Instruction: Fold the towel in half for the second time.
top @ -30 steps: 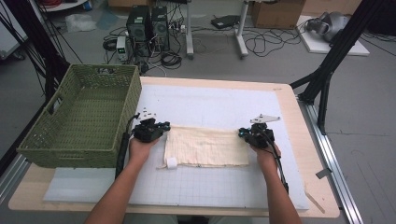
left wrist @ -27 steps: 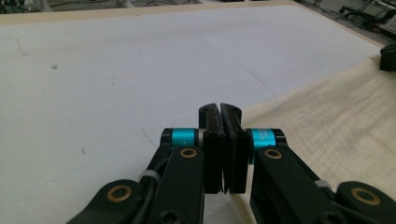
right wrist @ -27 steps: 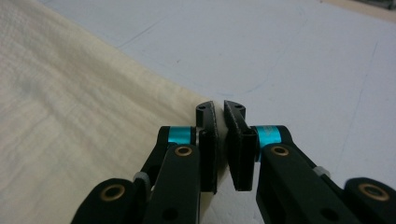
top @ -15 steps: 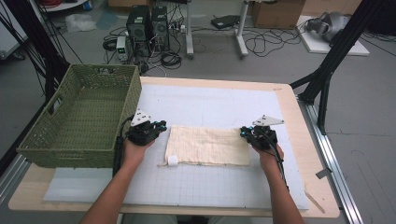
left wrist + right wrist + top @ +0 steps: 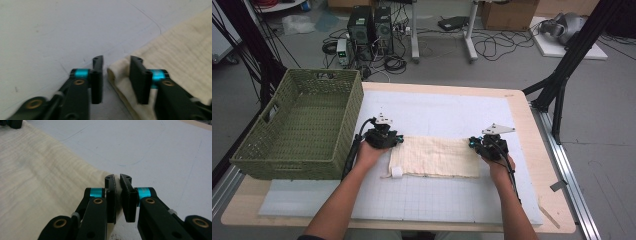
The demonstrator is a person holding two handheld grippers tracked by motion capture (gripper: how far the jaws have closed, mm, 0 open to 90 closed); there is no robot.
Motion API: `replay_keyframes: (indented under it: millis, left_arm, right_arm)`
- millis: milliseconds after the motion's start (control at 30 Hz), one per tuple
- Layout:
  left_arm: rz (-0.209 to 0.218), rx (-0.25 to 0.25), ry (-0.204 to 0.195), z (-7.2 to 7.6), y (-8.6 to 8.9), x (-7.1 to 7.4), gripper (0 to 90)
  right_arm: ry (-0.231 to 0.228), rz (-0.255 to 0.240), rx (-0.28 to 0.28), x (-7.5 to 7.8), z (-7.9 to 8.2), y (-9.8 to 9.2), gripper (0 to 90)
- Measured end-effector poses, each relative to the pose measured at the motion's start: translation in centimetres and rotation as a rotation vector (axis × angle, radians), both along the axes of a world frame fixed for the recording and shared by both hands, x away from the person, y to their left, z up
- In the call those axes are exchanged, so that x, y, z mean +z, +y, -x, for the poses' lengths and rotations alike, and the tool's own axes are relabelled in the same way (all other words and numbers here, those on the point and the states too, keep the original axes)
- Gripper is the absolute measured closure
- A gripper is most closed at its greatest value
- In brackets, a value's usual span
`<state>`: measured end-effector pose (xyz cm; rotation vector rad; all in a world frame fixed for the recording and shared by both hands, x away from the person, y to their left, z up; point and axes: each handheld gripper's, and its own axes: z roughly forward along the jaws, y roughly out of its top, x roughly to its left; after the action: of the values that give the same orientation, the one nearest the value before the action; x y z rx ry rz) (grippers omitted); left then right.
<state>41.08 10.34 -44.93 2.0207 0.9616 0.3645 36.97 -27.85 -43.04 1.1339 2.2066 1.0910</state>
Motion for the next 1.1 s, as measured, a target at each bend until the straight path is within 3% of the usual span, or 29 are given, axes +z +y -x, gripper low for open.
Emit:
replay_keyframes:
  millis: [33,133,300,367,400,633,767,1100]
  left_arm:
    - [-0.028,0.002,-0.016,0.1,-0.2,0.2,84.4]
    - [-0.023,0.017,-0.022,0.5,0.1,0.5,86.3]
    - [0.051,0.035,-0.082,2.2,1.1,1.5,86.2]
    - [0.091,0.029,-0.145,3.2,1.5,2.0,86.2]
    - [0.097,0.022,-0.153,3.5,1.5,2.2,86.1]
    - [0.141,-0.011,-0.146,5.5,2.1,2.1,85.9]
    - [0.168,-0.029,-0.142,7.0,2.3,1.9,85.9]
    - [0.143,-0.047,-0.099,9.9,2.7,0.7,85.6]
  right_arm:
    - [0.005,0.003,0.0,0.0,0.0,-0.1,84.0]
    - [0.002,-0.005,-0.004,-0.1,-0.1,-0.2,83.9]
    - [-0.06,-0.019,0.009,0.2,0.8,0.1,83.9]
    - [-0.075,-0.022,0.019,0.0,1.2,0.1,83.9]
    - [-0.075,-0.022,0.028,-0.2,1.4,0.0,83.8]
    - [-0.087,-0.088,0.046,-0.6,3.0,-0.7,83.6]
    - [-0.11,-0.086,0.072,-0.3,4.0,-1.0,83.6]
    - [-0.105,-0.079,0.157,-0.4,6.7,-1.1,82.6]
